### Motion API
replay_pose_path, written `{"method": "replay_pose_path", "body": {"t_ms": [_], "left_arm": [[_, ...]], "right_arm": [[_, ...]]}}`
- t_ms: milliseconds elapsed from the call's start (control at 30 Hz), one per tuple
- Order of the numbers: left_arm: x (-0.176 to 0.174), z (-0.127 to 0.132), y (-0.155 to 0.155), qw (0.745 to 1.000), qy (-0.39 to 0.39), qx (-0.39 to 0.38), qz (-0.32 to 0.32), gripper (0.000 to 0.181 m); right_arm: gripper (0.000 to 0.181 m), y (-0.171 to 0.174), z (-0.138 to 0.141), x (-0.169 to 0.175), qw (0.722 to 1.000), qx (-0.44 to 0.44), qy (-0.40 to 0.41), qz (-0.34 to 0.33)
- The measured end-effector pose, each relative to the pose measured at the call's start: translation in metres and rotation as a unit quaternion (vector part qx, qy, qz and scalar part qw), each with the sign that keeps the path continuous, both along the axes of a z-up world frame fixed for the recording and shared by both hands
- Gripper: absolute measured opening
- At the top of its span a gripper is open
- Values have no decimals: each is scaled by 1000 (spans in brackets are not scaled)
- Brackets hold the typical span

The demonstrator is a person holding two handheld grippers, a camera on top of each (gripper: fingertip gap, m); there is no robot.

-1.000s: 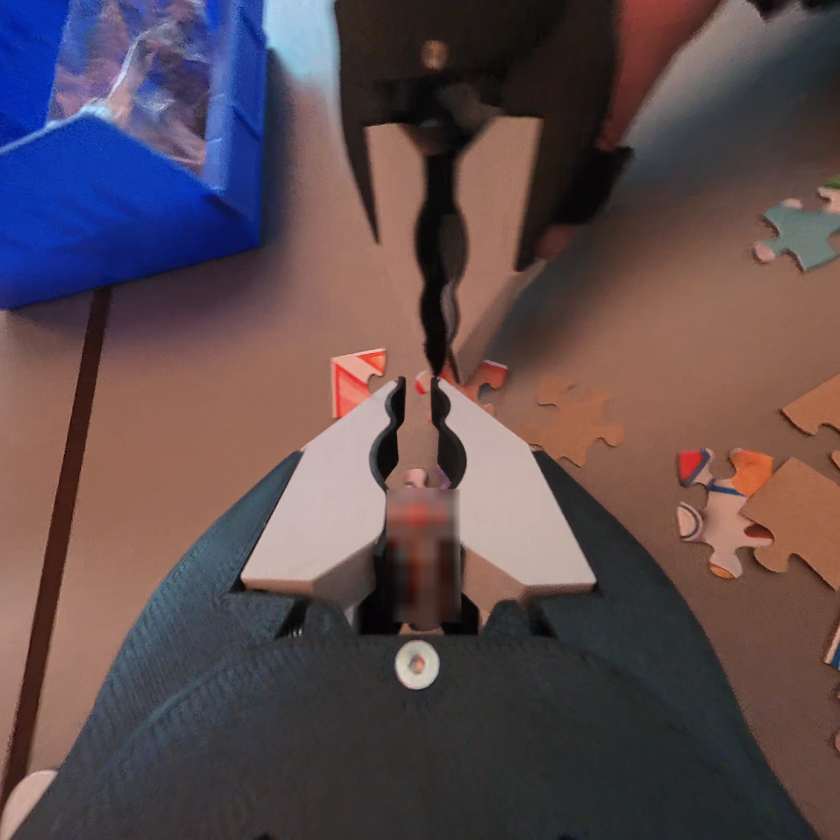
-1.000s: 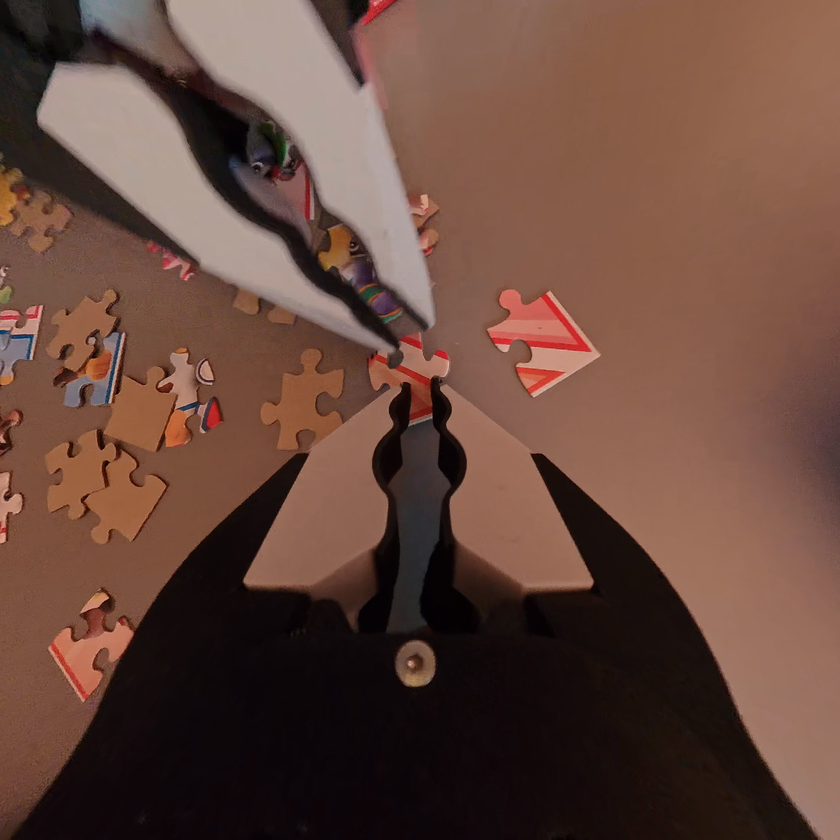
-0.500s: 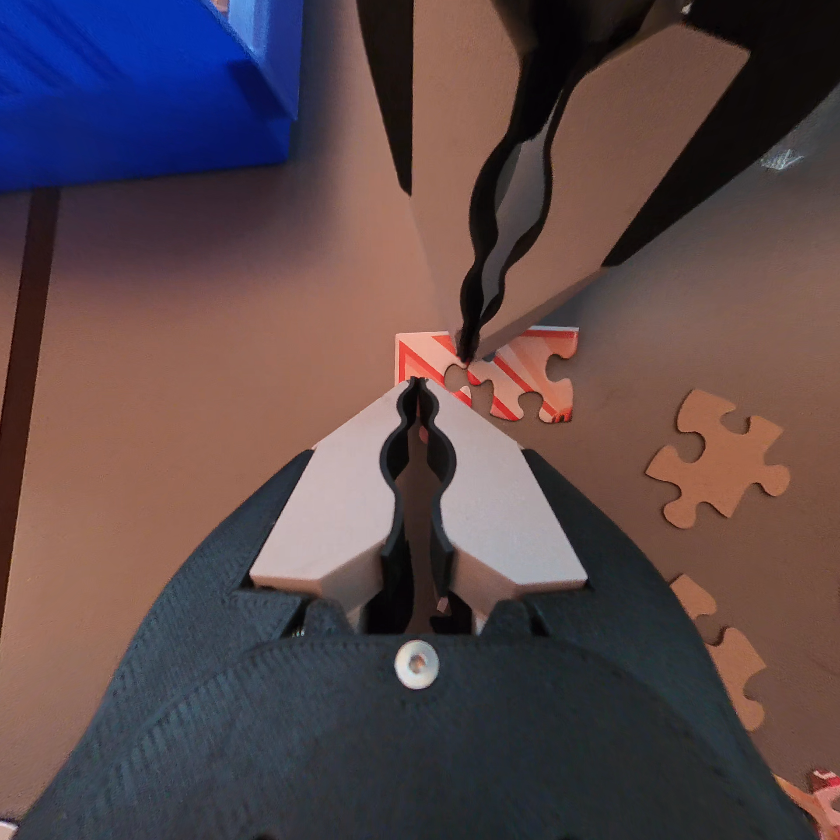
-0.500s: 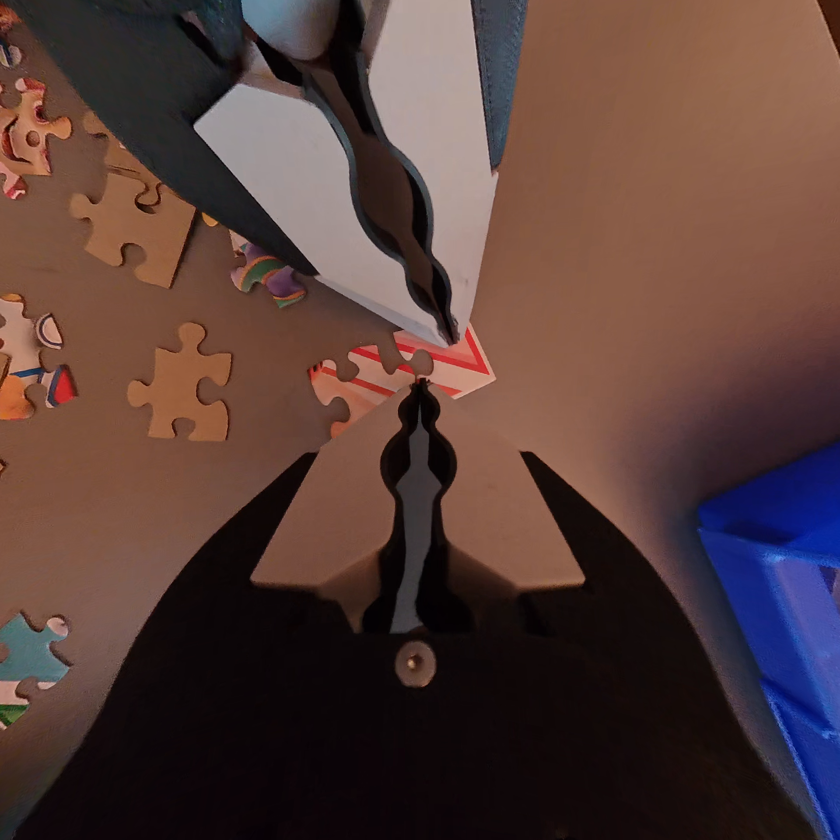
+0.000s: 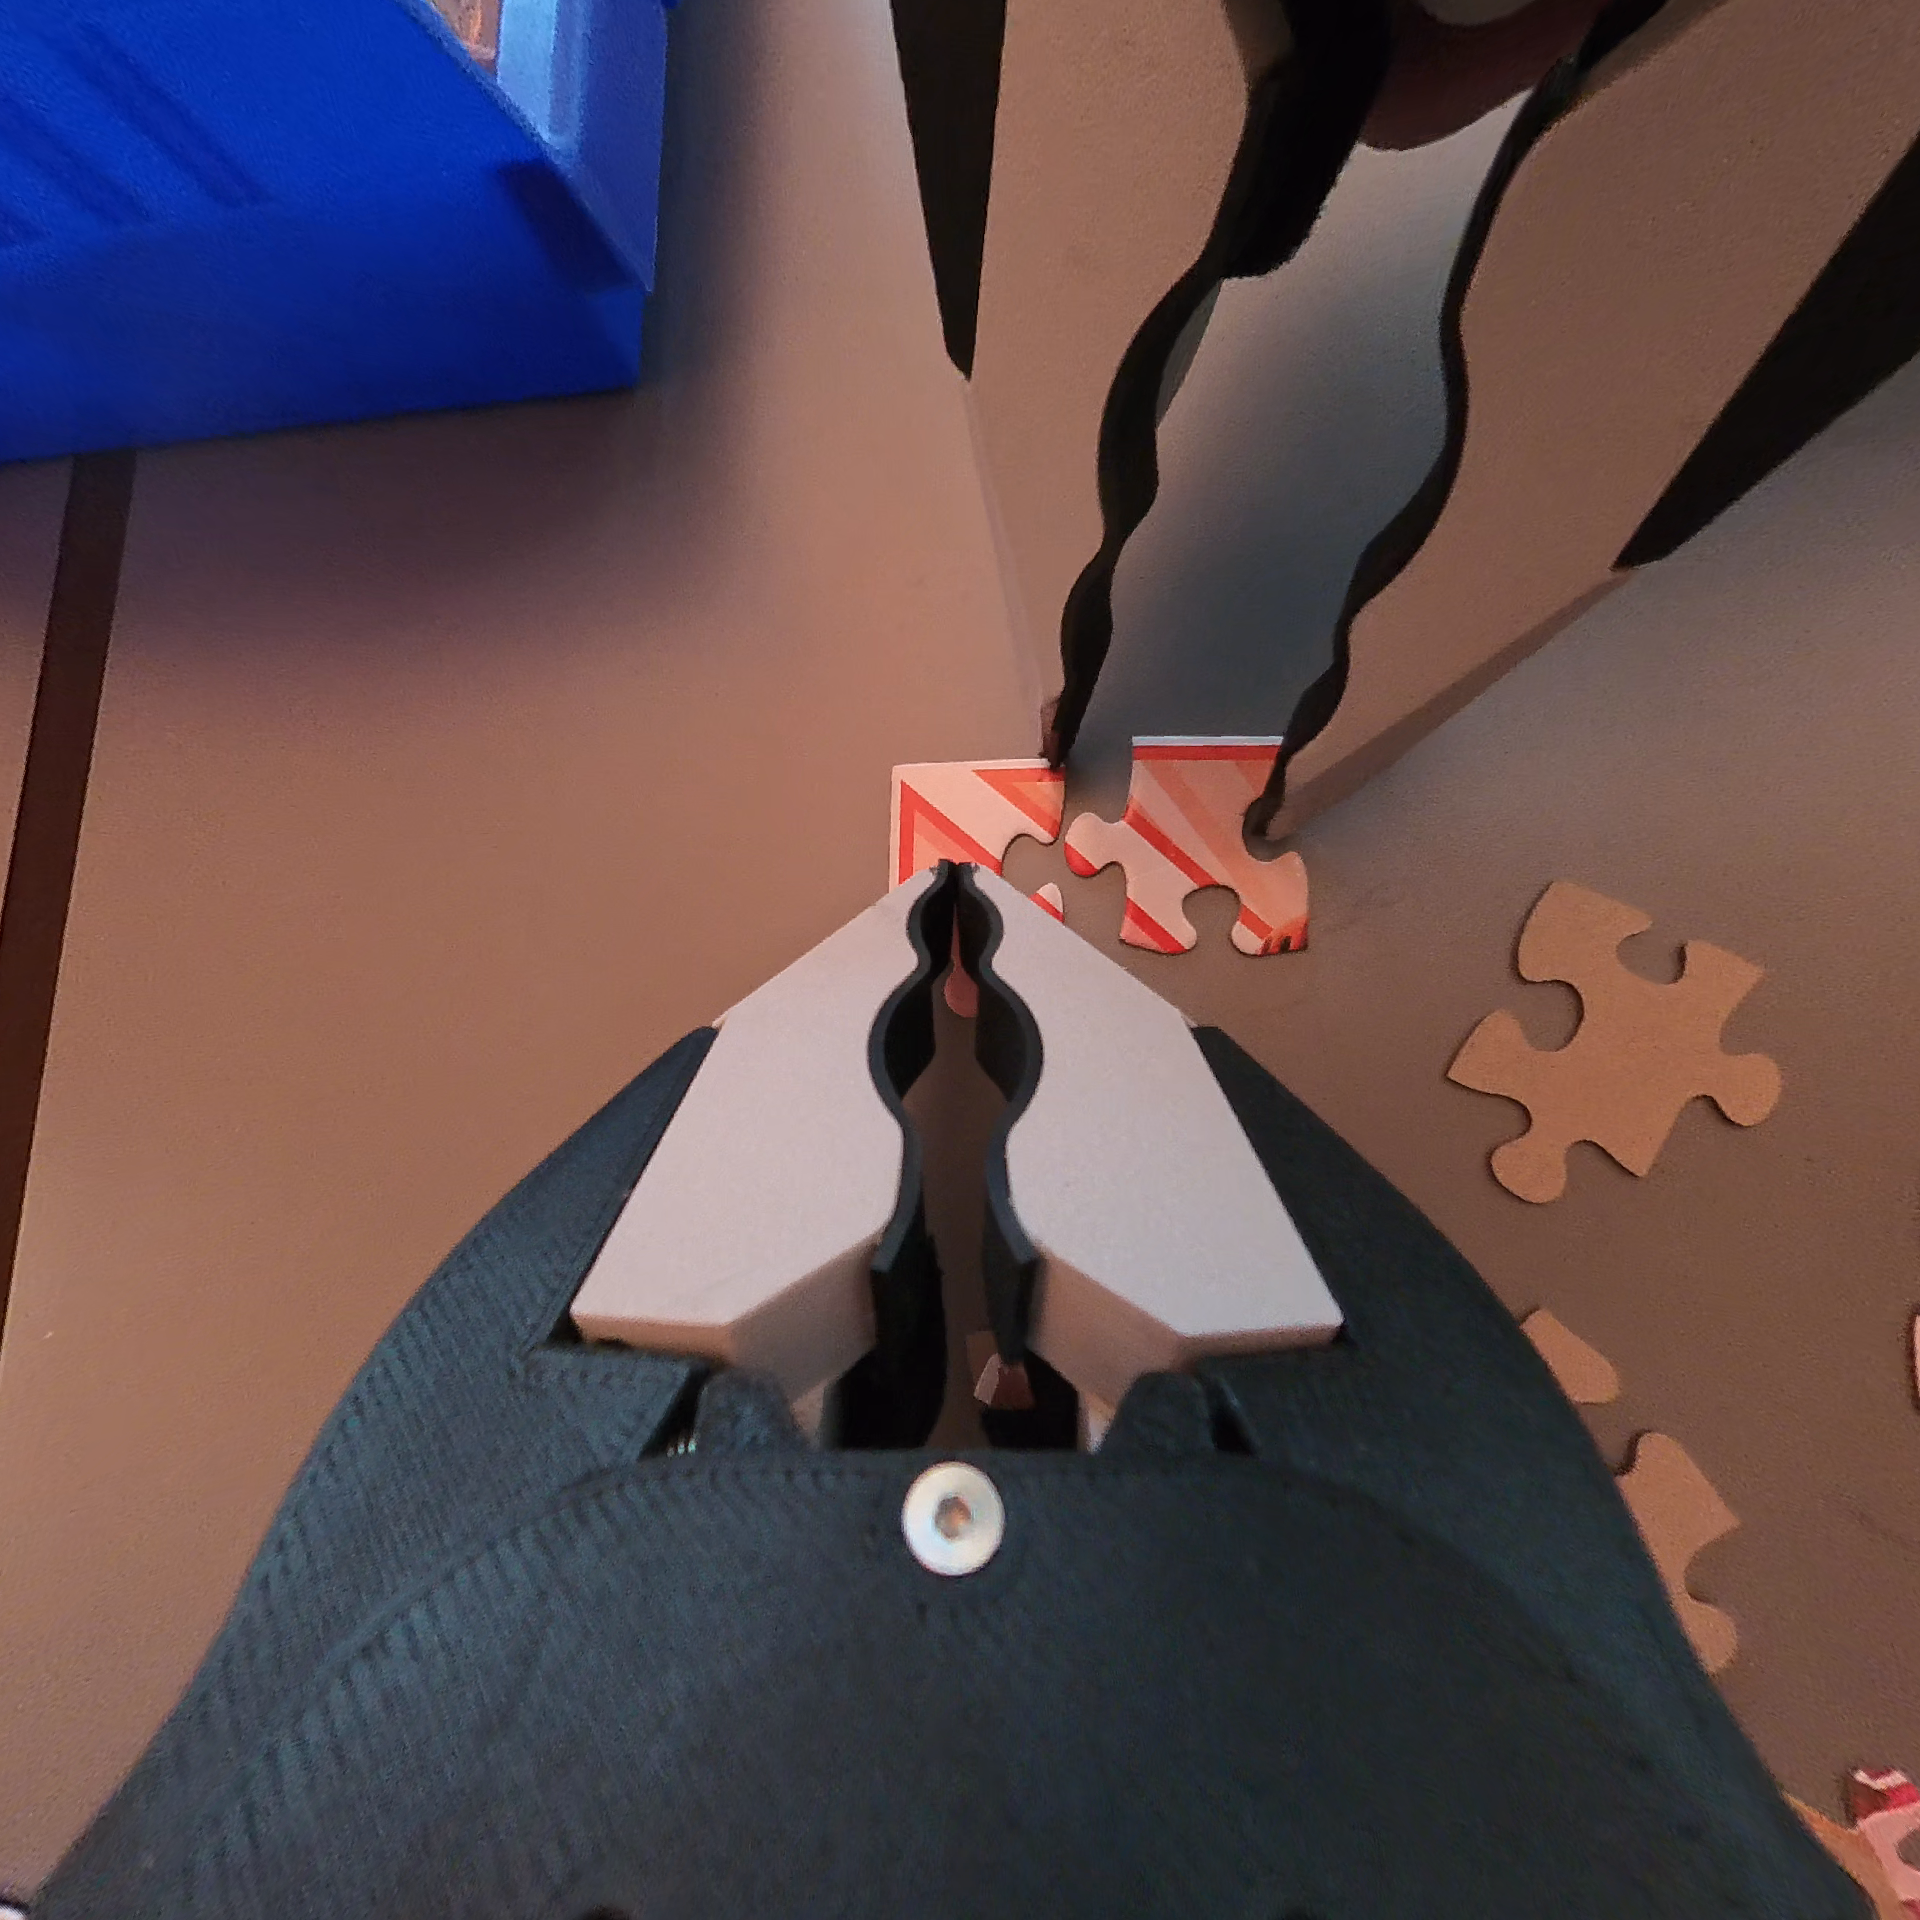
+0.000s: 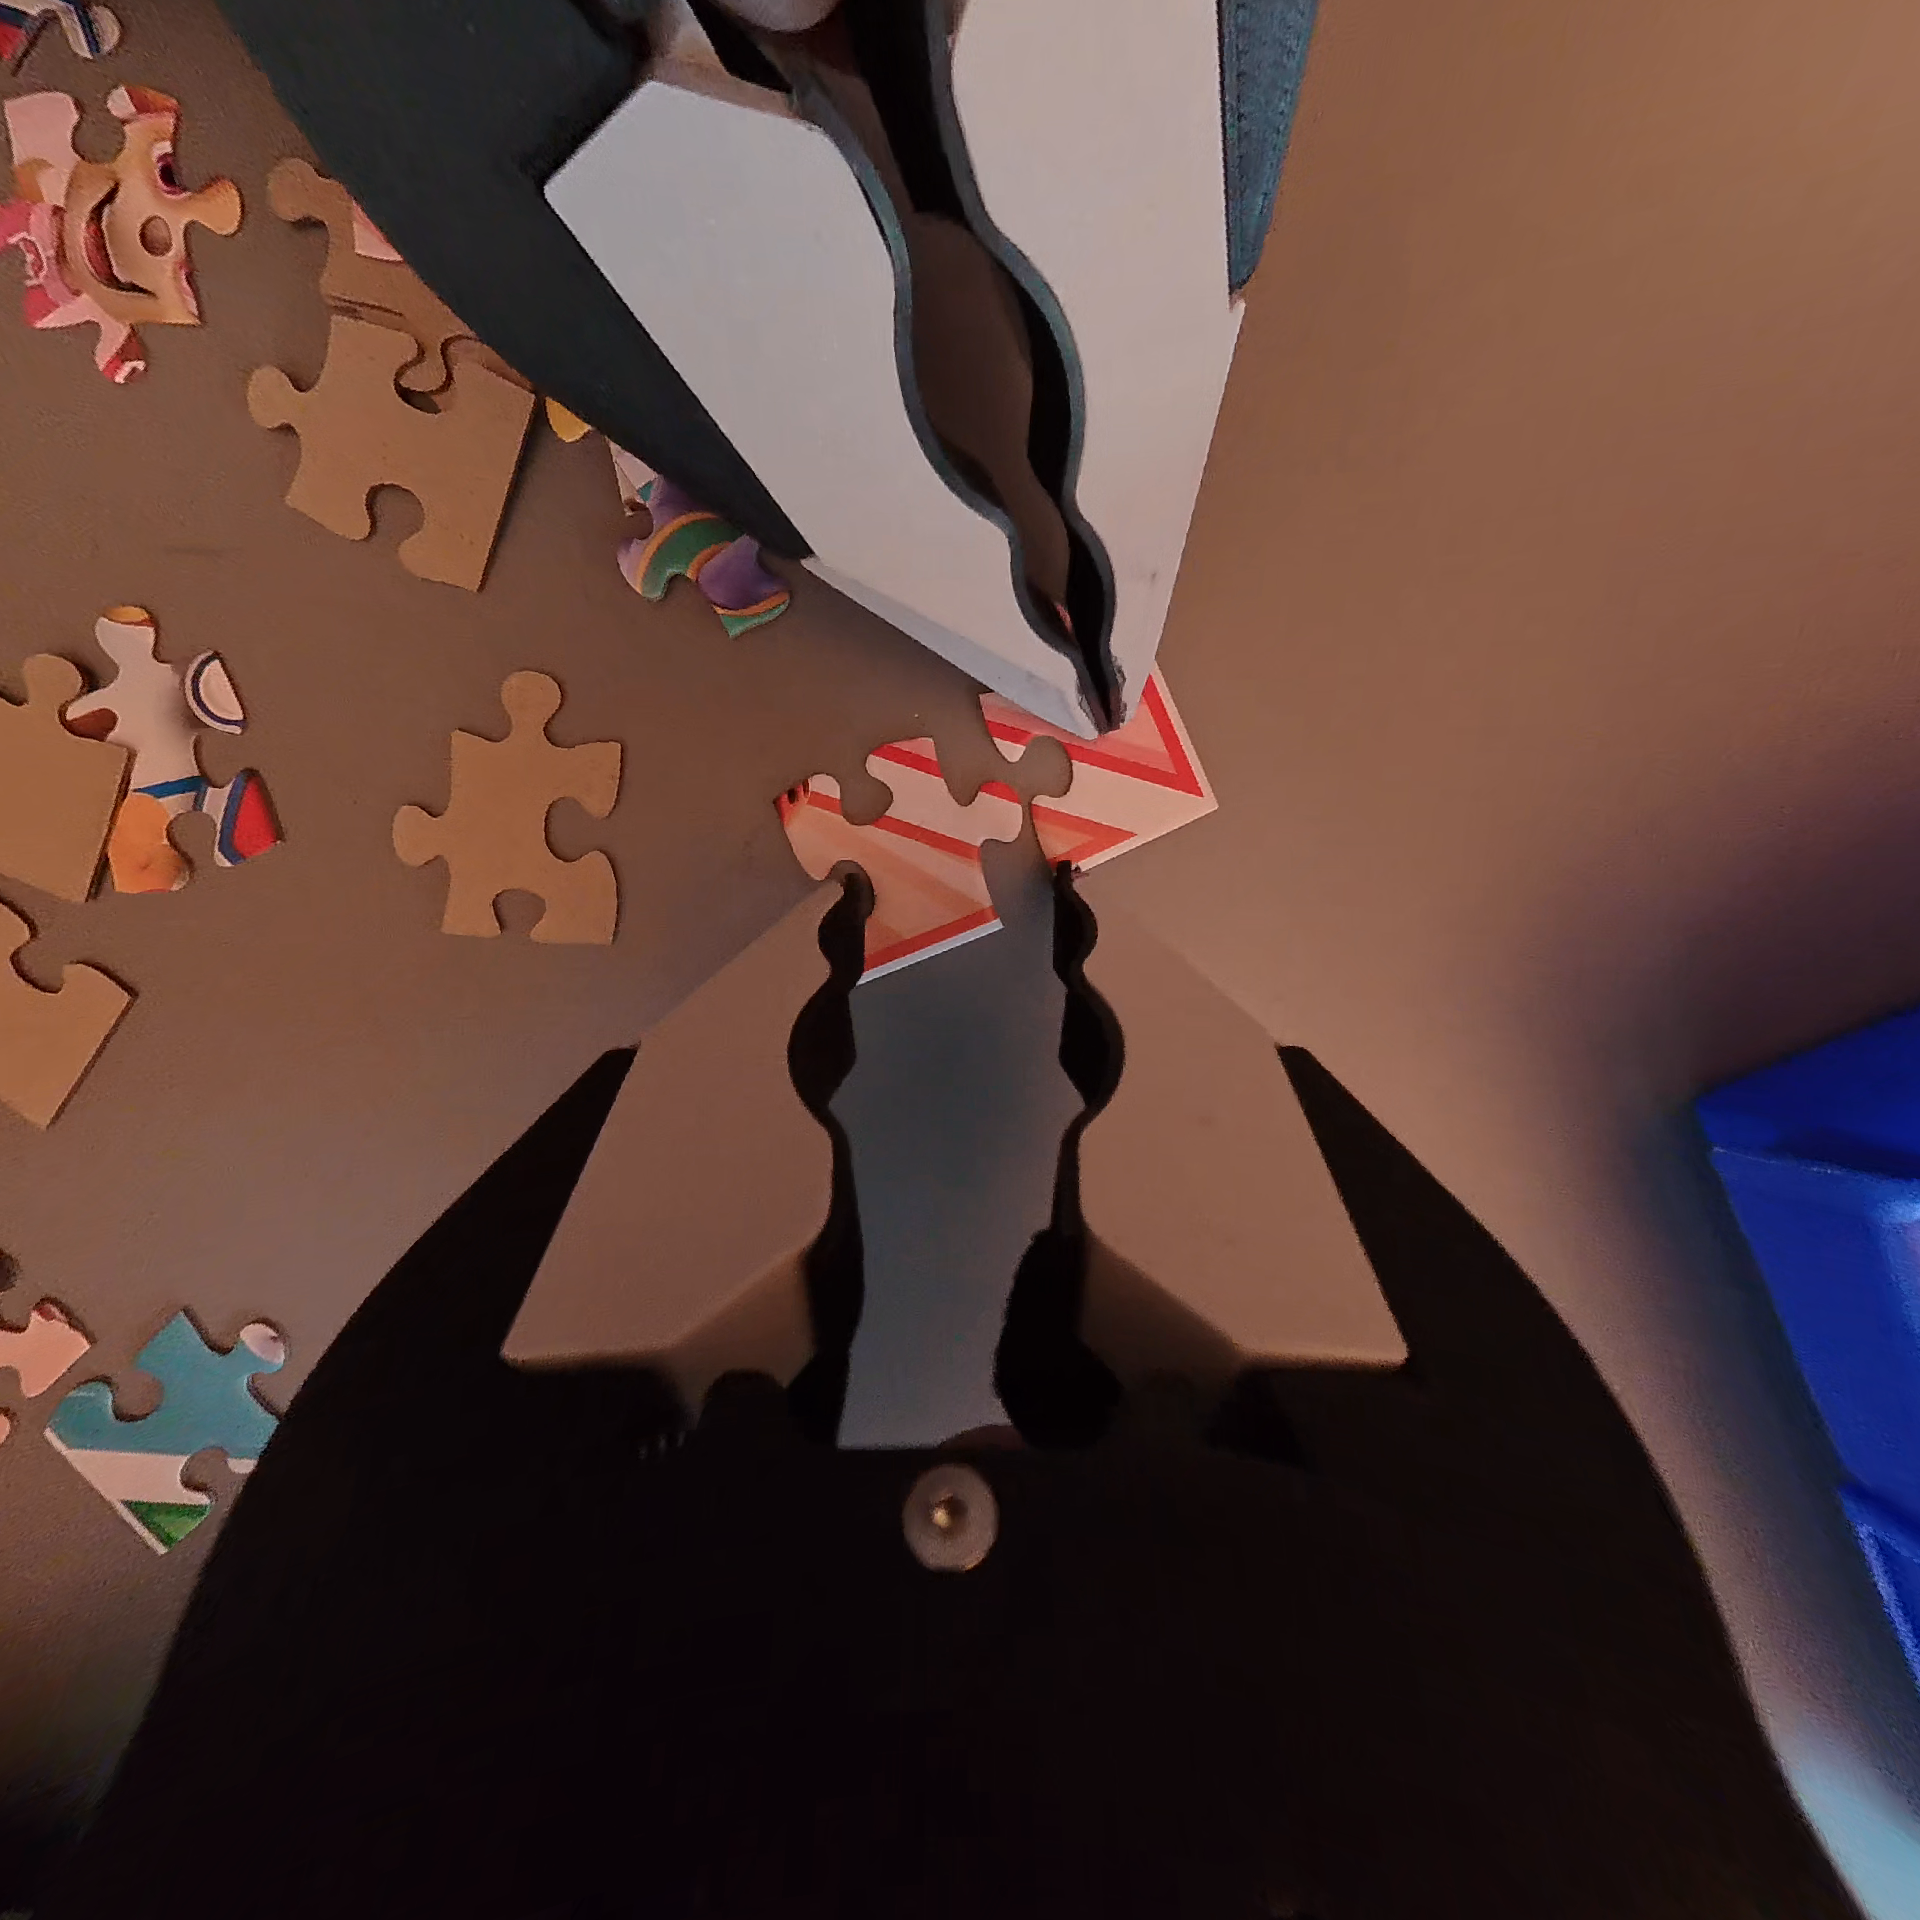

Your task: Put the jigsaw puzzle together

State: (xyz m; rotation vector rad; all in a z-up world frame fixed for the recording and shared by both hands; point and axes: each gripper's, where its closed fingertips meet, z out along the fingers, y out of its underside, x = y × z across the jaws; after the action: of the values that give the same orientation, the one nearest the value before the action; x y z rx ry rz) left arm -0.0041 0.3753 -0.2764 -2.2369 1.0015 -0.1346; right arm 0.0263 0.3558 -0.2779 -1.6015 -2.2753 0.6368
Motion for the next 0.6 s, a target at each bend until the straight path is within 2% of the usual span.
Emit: {"method": "replay_pose_path", "body": {"t_ms": [100,500,600], "left_arm": [[0,0,0,1000,-2,1,3,0],[4,0,-4,1000,-14,-2,4,0],[0,0,-5,1000,-12,-5,10,0]], "right_arm": [[20,-3,0,2,1000,-6,8,3],[18,-9,0,0,1000,0,28,5],[3,-16,4,-1,999,8,35,20]]}}
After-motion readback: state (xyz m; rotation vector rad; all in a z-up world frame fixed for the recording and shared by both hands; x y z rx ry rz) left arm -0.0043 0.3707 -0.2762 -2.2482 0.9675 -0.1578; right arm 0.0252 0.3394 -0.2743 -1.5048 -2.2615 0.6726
